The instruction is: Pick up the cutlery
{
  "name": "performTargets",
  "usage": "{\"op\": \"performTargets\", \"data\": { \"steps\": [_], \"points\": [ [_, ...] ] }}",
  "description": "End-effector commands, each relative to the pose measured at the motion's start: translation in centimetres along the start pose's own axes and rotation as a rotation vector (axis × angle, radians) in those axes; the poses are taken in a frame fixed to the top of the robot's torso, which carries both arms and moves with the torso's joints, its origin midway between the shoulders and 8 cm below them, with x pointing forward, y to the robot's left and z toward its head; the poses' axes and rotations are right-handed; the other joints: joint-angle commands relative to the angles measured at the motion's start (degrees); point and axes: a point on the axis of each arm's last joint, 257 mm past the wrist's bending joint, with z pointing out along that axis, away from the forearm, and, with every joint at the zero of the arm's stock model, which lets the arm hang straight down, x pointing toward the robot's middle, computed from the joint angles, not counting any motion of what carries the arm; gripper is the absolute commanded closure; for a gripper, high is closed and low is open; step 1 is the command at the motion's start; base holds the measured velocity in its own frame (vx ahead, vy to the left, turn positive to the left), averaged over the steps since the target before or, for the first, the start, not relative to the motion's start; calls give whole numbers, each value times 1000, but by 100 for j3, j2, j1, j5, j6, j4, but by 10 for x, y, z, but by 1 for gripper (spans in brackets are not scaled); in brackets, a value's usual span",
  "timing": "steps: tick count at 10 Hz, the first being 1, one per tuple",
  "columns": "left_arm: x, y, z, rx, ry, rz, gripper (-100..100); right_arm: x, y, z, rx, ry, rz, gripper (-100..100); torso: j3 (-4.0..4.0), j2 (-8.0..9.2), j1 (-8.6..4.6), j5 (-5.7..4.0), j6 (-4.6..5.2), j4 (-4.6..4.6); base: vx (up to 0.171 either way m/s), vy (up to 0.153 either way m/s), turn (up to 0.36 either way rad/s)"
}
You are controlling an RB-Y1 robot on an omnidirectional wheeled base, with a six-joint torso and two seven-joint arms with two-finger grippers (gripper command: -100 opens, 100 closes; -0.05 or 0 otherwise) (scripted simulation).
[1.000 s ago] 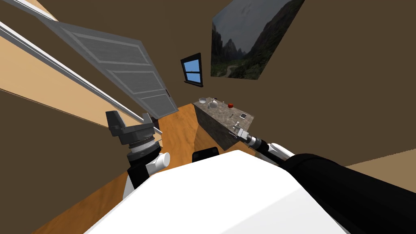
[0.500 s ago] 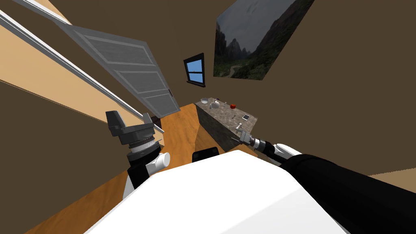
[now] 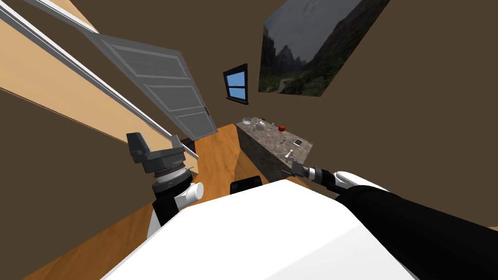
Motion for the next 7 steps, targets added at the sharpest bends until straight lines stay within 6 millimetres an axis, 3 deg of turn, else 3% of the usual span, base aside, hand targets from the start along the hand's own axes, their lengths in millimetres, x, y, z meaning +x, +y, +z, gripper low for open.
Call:
{"op": "performTargets", "data": {
  "steps": [1,4,7],
  "points": [
    [0,0,0,0,0,0,0,9,4,-8,-21,29,-43,-100,0,0,0,0,0,0,50,10,44],
    [0,0,0,0,0,0,0,42,11,-33,-101,140,-170,-100,-1,-1,-3,-1,2,0,61,0,64],
    [0,0,0,0,0,0,0,58,13,-46,-142,189,-246,-100,-4,-6,-7,-2,1,-1,64,-6,45]
  ]
}}
